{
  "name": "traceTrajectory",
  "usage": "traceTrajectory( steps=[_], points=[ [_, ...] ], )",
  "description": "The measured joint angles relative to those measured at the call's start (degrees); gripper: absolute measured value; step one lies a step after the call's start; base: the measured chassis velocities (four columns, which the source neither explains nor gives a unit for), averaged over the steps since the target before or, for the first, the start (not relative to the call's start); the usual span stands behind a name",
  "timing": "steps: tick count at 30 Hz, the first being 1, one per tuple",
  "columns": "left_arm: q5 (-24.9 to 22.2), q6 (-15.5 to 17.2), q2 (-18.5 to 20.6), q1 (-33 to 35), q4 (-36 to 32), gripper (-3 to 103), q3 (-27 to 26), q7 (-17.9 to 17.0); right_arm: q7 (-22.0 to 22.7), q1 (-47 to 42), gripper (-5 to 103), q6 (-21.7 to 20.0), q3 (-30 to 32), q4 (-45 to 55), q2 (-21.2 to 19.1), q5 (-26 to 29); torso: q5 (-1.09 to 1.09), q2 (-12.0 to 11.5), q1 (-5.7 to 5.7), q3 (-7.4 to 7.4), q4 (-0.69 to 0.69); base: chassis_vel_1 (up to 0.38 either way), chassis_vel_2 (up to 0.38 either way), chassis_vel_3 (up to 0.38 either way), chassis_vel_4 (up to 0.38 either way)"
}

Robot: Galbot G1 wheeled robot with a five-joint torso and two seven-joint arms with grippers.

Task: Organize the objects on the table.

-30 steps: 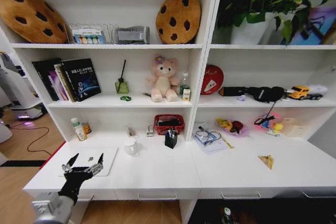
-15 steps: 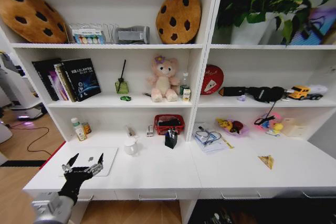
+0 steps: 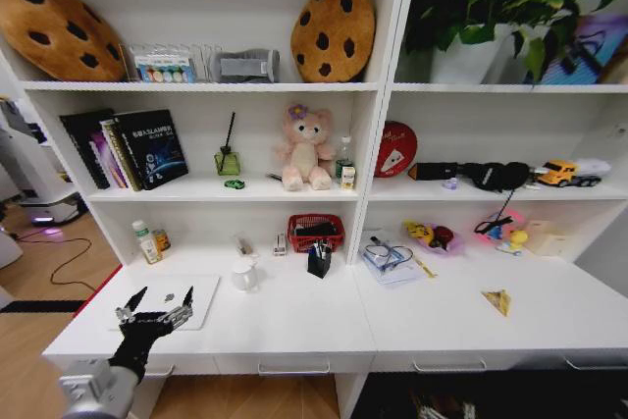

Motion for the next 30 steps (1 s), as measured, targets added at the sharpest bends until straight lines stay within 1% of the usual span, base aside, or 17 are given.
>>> traceTrajectory(
  steps=[1,2,3,4,5,6,7,8,9,10,12,13,14,16,21,27,30],
  points=[
    [0.0,0.0,0.0,0.0,0.0,100,0.0,0.01,0.94,-1.84,100,-1.4,3.07,7.15,0.56,1.96,0.02,0.0,0.0,0.0,-0.01,0.0,0.0,0.0,0.0],
    [0.0,0.0,0.0,0.0,0.0,100,0.0,0.01,0.94,-1.84,100,-1.4,3.07,7.15,0.56,1.96,0.02,0.0,0.0,0.0,-0.01,0.0,0.0,0.0,0.0],
    [0.0,0.0,0.0,0.0,0.0,100,0.0,0.0,2.24,-1.73,100,-3.5,5.37,10.8,0.66,3.28,0.0,0.0,0.0,0.0,0.0,0.0,0.0,0.0,0.0],
    [0.0,0.0,0.0,0.0,0.0,100,0.0,0.01,3.54,-0.58,100,-6.93,8.32,13.6,0.35,5.11,0.01,0.0,0.0,0.01,0.01,0.0,0.0,0.0,0.0],
    [0.0,0.0,0.0,0.0,0.0,100,0.0,0.01,3.54,-0.58,100,-6.93,8.32,13.6,0.35,5.11,0.01,0.0,0.0,0.01,0.01,0.0,0.0,0.0,0.0],
    [0.0,0.0,0.0,0.0,0.0,100,0.0,0.01,4.47,0.98,100,-9.87,10.91,14.96,-0.52,7.17,0.03,0.0,0.0,0.01,0.01,0.0,0.0,0.0,0.0],
    [0.0,0.0,0.0,0.0,0.0,100,0.0,0.01,5.44,3.12,100,-13.26,13.97,15.55,-2.32,10.23,0.03,0.0,0.0,0.01,0.03,0.0,0.0,0.0,0.0],
    [0.0,0.0,0.0,0.0,0.0,100,0.0,0.01,6.25,4.93,100,-15.6,16.04,15.51,-4.06,12.84,0.04,0.0,0.0,0.01,0.03,0.0,0.0,0.0,0.0],
    [0.0,0.0,0.0,0.0,0.0,100,0.0,0.01,6.25,4.93,100,-15.6,16.04,15.51,-4.06,12.84,0.04,0.0,0.0,0.01,0.03,0.0,0.0,0.0,0.0],
    [0.0,0.0,0.0,0.0,0.0,100,0.0,0.01,7.3,6.77,100,-18.07,18.07,14.93,-5.91,15.64,0.04,-0.01,0.01,0.01,0.04,0.0,0.0,0.0,0.0],
    [0.0,0.0,0.0,0.0,0.0,100,0.0,0.01,8.85,9.23,100,-21.27,20.72,12.95,-8.23,19.13,0.05,-0.01,0.01,0.02,0.04,-0.023,-0.044,0.059,0.031],
    [0.0,0.0,0.0,0.0,0.0,100,0.0,0.01,8.85,9.23,100,-21.27,20.72,12.95,-8.23,19.13,0.05,-0.01,0.01,0.02,0.04,-0.026,-0.044,0.061,0.037],
    [0.0,0.0,0.0,0.0,0.0,100,0.0,0.01,9.25,10.03,100,-22.48,21.8,11.68,-8.96,20.0,0.04,-0.01,0.01,0.01,0.02,-0.068,-0.036,0.061,0.069],
    [0.0,0.0,0.0,0.0,0.0,100,0.0,0.01,9.68,10.41,100,-23.57,22.42,10.16,-9.53,20.85,0.04,-0.02,0.01,0.02,-0.02,-0.082,-0.077,0.06,0.085],
    [0.0,0.0,0.0,0.0,0.0,100,0.0,0.01,9.9,11.37,100,-24.61,22.51,7.67,-10.05,20.98,0.04,-0.01,0.01,0.02,0.0,-0.14,-0.121,0.116,0.134],
    [0.0,0.0,0.0,0.0,0.0,100,0.0,0.01,10.04,13.58,100,-25.04,21.0,4.12,-10.57,20.09,0.05,-0.02,0.01,0.02,0.01,-0.213,-0.216,0.189,0.205],
    [0.0,0.0,0.0,0.0,0.0,100,0.0,0.01,10.16,15.4,100,-25.45,19.17,1.89,-10.84,18.78,-0.01,-0.01,0.01,0.01,0.01,-0.262,-0.256,0.257,0.252]
  ],
)
